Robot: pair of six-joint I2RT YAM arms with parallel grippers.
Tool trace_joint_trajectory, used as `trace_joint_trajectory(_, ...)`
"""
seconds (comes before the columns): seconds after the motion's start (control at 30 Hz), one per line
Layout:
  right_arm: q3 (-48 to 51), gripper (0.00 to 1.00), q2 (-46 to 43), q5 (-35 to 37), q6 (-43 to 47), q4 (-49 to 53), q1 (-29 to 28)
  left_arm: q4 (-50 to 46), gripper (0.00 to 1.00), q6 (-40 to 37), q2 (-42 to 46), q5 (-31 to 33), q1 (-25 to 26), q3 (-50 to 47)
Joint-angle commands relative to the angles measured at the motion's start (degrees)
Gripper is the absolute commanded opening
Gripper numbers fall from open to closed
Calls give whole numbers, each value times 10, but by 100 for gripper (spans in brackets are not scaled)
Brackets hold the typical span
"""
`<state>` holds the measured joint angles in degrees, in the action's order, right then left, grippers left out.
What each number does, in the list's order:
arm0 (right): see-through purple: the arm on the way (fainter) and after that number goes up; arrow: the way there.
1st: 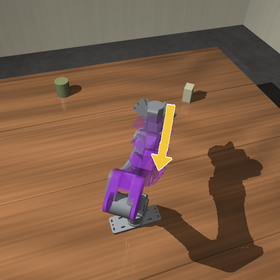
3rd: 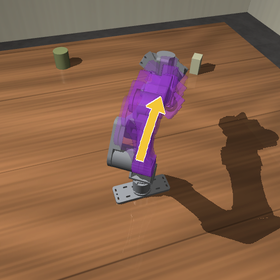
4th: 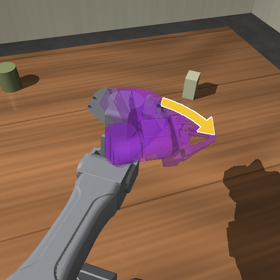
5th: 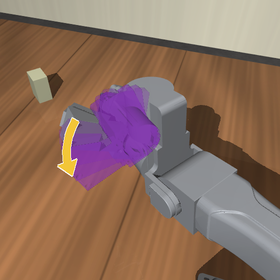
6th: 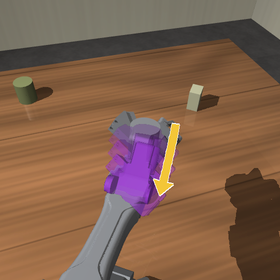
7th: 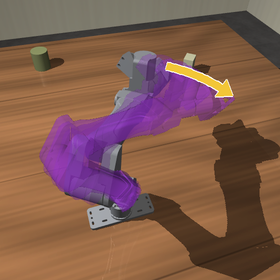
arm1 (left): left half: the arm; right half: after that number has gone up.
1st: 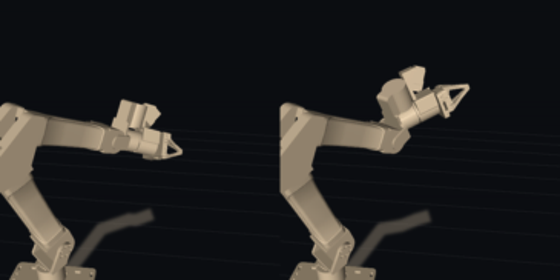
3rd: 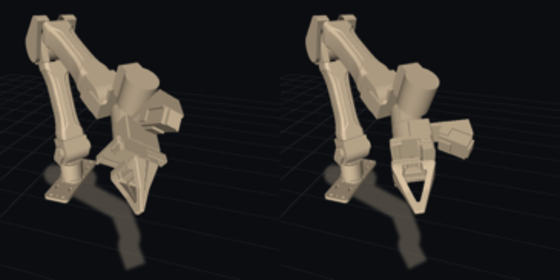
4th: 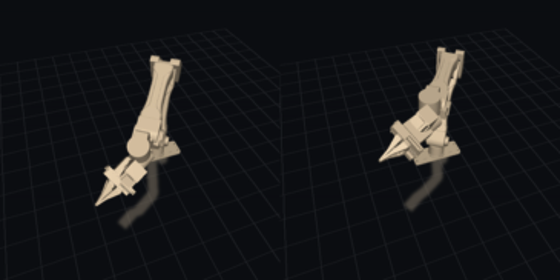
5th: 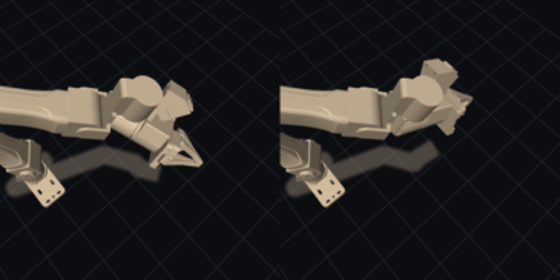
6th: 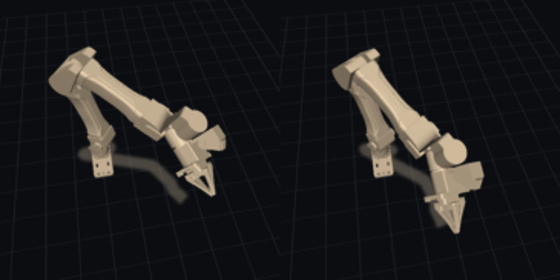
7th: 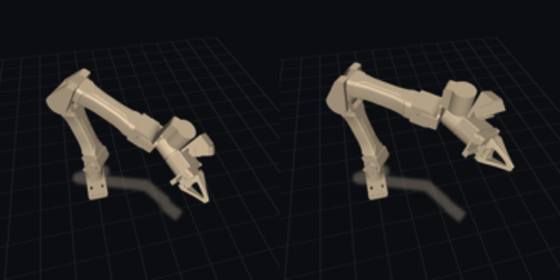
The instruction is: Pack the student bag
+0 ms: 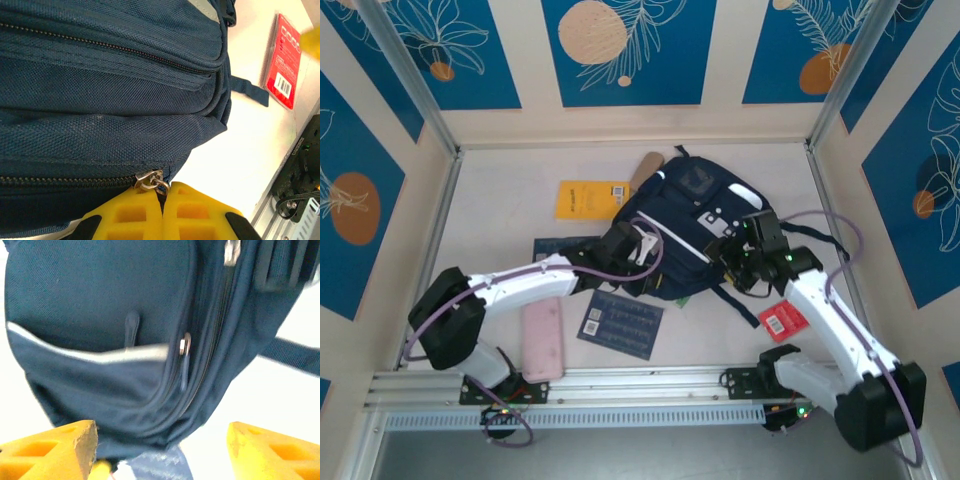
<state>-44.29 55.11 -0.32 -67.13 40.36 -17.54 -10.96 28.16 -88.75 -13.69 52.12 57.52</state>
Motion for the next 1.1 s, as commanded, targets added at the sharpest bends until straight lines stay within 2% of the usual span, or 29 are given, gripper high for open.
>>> trace_joint_trajectory(0.0, 54, 73, -38, -98, -131, -42, -19, 36, 0, 3, -5, -23, 7, 30)
trace_joint_trajectory(0.1, 108, 73, -56, -119, -221, -121, -55, 40, 0, 8, -1, -25, 11, 31)
trace_joint_trajectory(0.2, 137, 74, -43, -115, -273, -181, -81, 43, 0, 13, 7, -25, 14, 26)
trace_joint_trajectory(0.43, 160, 75, -5, -95, -299, -296, -94, 43, 0, 18, 20, -24, 26, 14)
trace_joint_trajectory(0.6, 164, 67, 9, -49, -288, -301, -86, 47, 0, 19, 24, -27, 30, 9)
trace_joint_trajectory(0.73, 166, 54, 22, -34, -278, -287, -66, 46, 0, 14, 29, -26, 31, 5)
trace_joint_trajectory(0.77, 166, 48, 24, -29, -274, -290, -65, 46, 0, 13, 29, -26, 31, 5)
trace_joint_trajectory(0.9, 150, 9, 24, -7, -260, -260, -65, 36, 0, 9, 27, -20, 31, 5)
trace_joint_trajectory(0.93, 145, 3, 23, -3, -257, -248, -65, 33, 0, 6, 26, -17, 31, 5)
trace_joint_trajectory(0.97, 141, 0, 22, 1, -254, -238, -66, 28, 0, 3, 27, -12, 31, 5)
trace_joint_trajectory(1.07, 141, 0, 11, 11, -246, -220, -65, 10, 0, -13, 26, 8, 31, 7)
